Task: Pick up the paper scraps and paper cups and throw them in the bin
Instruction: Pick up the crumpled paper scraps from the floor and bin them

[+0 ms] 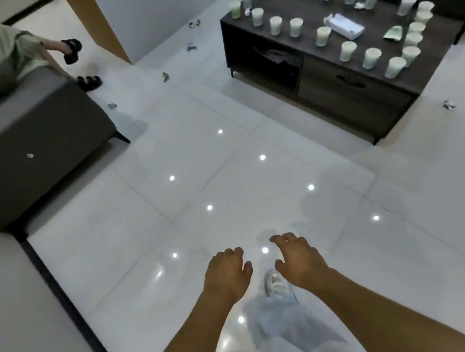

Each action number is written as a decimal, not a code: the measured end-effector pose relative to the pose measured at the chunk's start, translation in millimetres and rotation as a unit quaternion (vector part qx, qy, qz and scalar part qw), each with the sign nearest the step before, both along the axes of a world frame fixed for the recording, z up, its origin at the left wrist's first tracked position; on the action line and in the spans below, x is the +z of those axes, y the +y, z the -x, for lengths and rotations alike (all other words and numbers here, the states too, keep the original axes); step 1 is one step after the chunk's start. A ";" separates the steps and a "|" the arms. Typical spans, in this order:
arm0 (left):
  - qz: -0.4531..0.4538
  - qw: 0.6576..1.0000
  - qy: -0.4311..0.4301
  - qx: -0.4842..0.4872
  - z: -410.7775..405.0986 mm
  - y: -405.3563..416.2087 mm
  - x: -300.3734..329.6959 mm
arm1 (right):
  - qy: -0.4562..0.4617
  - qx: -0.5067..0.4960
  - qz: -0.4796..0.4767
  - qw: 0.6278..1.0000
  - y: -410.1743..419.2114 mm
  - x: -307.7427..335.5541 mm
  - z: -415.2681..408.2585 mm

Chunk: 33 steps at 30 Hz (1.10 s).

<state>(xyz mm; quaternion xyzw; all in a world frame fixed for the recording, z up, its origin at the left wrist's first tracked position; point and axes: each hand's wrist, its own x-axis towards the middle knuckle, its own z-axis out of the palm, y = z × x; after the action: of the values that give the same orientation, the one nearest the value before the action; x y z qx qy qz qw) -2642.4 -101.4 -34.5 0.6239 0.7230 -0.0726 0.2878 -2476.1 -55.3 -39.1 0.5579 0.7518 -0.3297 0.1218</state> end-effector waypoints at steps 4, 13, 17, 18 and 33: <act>-0.008 0.999 -0.016 0.040 27.4 80.2 8.8 | 0.000 0.025 0.006 1.000 83.5 3.2 29.8; -0.014 0.993 -0.040 0.112 133.9 219.7 3.0 | -0.012 0.064 0.017 0.998 244.7 -0.6 131.8; -0.012 0.993 -0.031 0.116 205.7 295.8 -8.7 | -0.007 0.054 0.007 0.998 327.4 -4.8 202.4; -0.014 0.993 -0.027 0.114 229.4 320.0 -10.2 | -0.005 0.053 0.009 0.999 351.3 -6.3 224.6; -0.003 0.987 -0.031 0.156 423.5 596.3 -13.7 | -0.002 0.083 0.041 0.996 627.3 -6.0 413.6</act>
<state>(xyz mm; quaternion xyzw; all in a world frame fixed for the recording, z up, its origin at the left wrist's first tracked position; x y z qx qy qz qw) -3065.9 494.9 -48.1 0.5060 0.8026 -0.0047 0.3158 -2889.7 572.0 -45.1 0.4886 0.7810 -0.3484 0.1732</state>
